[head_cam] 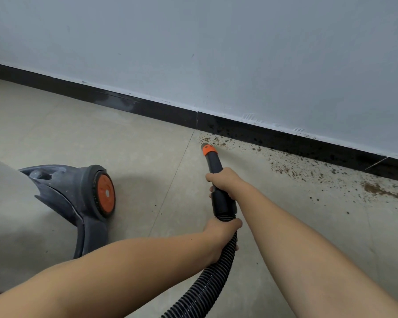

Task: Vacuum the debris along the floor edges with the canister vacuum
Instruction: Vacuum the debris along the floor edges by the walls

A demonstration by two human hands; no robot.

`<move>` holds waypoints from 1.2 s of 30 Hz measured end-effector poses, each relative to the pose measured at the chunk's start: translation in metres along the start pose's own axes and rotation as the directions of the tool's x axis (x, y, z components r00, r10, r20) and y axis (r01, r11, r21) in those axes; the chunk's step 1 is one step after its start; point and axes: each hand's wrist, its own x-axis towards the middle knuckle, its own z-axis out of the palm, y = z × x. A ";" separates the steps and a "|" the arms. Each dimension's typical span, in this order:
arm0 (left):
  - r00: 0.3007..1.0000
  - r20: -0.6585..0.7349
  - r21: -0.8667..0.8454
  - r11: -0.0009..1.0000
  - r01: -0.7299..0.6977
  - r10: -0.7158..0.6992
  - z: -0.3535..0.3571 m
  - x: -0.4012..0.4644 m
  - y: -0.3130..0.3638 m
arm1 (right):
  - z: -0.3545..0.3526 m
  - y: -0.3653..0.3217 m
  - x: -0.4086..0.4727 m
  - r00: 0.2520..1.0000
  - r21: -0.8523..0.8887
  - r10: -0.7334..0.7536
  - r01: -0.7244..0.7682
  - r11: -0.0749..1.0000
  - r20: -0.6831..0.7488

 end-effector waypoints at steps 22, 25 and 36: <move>0.968 0.250 0.224 0.974 -0.035 -0.023 0.059 -0.008 0.002 | -0.095 0.055 -0.025 0.950 0.271 0.170 -0.097 0.958 -0.260; 0.972 0.237 0.201 0.979 -0.035 -0.013 0.059 -0.005 0.010 | -0.096 0.045 -0.018 0.954 0.263 0.170 -0.103 0.959 -0.246; 0.982 0.190 0.120 0.992 -0.037 0.014 0.049 0.006 0.021 | -0.089 0.025 0.000 0.971 0.220 0.144 -0.101 0.970 -0.193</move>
